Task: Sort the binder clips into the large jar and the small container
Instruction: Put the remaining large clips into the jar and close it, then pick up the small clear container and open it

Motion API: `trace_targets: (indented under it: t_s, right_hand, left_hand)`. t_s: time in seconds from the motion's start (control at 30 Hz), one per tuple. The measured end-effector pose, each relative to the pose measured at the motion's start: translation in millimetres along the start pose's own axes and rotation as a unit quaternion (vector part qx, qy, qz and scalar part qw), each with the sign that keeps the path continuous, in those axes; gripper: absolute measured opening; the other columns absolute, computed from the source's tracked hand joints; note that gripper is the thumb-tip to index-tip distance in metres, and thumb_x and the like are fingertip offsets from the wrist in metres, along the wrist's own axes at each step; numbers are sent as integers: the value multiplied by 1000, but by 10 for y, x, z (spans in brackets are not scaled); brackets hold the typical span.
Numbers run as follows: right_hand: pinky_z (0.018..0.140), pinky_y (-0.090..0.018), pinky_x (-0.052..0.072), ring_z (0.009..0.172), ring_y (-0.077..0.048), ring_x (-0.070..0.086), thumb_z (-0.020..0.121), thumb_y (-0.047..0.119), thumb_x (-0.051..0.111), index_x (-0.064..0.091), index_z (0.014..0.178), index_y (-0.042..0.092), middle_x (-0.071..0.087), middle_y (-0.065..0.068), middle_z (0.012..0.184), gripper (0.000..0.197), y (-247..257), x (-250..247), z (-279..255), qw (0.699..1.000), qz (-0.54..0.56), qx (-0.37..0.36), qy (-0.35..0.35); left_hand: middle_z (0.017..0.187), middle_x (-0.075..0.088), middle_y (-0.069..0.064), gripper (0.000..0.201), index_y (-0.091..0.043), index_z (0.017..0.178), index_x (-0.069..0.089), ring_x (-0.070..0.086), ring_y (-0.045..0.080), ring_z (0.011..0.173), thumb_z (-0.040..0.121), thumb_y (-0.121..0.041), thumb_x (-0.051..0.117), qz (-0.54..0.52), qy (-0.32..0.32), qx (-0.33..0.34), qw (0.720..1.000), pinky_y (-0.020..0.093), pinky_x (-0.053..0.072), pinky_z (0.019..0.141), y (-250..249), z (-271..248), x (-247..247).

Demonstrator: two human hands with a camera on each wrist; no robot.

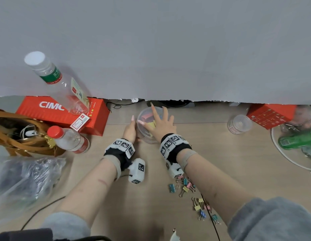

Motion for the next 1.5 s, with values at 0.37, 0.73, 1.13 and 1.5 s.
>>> trace_targets:
  t_s: [0.37,0.73,1.13,1.5]
  right_hand:
    - [116,-27,19,133,2,20,97,42,36,0,149,26,15,4,157,65,-493,-83,-319,901,432,-35,36]
    - [105,-22,22,140,-15,27,98,40,36,15,149,24,28,2,153,57,-1231,-248,-678,889,443,85,-82]
    - [112,-43,18,140,-26,23,86,23,58,27,143,23,30,-3,151,66,-2751,-857,-519,946,130,229,-188]
    - [113,-47,20,143,-35,13,84,41,61,12,146,38,-3,4,159,79,-3212,-1059,-160,992,27,104,-63]
  left_hand:
    - [121,54,12,46,-24,135,40,61,36,100,97,-48,28,-204,29,-8,979,30,58,66,342,-530,205]
    - [154,26,0,58,-22,146,23,54,41,112,96,-53,22,-276,-4,-2,961,45,43,101,323,-405,192]
    - [69,52,9,13,-6,101,36,56,16,40,95,-7,24,-248,-177,4,952,16,42,30,552,-562,818]
    - [72,53,5,26,-12,83,44,54,12,31,96,-10,22,-305,-189,-49,932,10,36,29,415,-556,1795]
Point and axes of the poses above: each hand's wrist, its own z-axis towards the middle knuckle, its own x-axis out of the palm, y = z × x, the point moved 4 cm from there along z, towards the middle knuckle
